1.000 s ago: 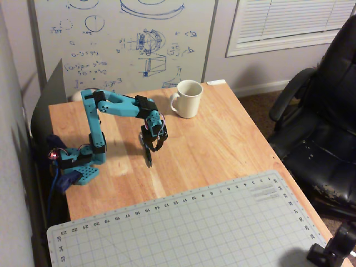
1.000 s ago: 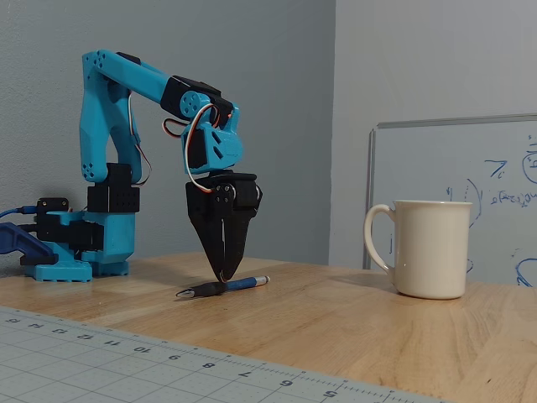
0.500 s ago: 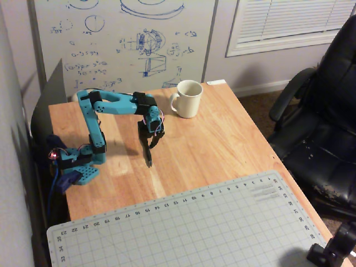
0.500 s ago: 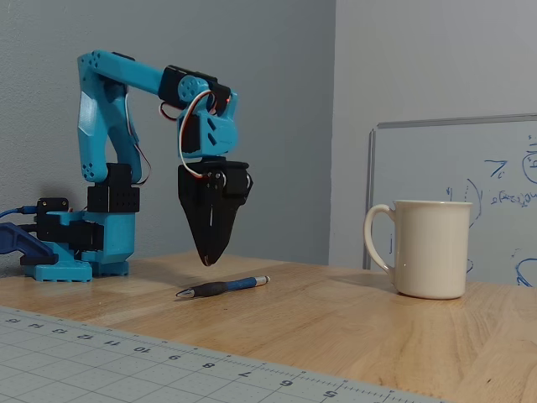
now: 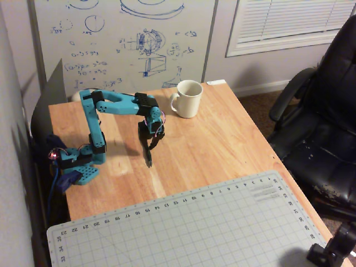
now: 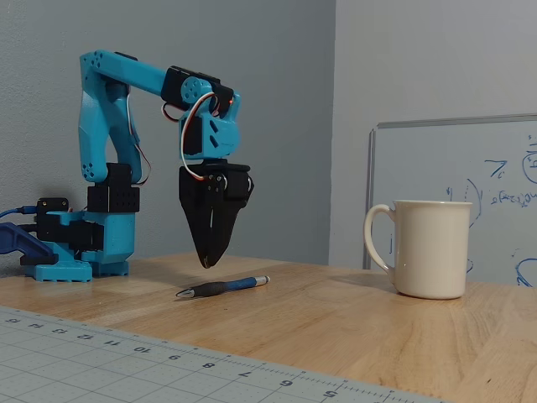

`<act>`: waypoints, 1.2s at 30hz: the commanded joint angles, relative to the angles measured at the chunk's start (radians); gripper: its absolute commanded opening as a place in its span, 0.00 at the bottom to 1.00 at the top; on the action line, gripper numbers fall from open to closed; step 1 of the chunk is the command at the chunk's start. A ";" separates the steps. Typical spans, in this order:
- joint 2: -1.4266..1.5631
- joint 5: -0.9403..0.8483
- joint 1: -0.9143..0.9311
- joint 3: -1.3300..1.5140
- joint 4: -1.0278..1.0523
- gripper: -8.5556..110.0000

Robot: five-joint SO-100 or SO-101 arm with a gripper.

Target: Touch the pen.

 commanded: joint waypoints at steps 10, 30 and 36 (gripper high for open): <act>-0.054 0.011 0.012 -0.066 -0.153 0.08; 0.031 0.006 0.012 -0.051 -0.141 0.08; 0.009 0.009 0.012 -0.049 -0.141 0.08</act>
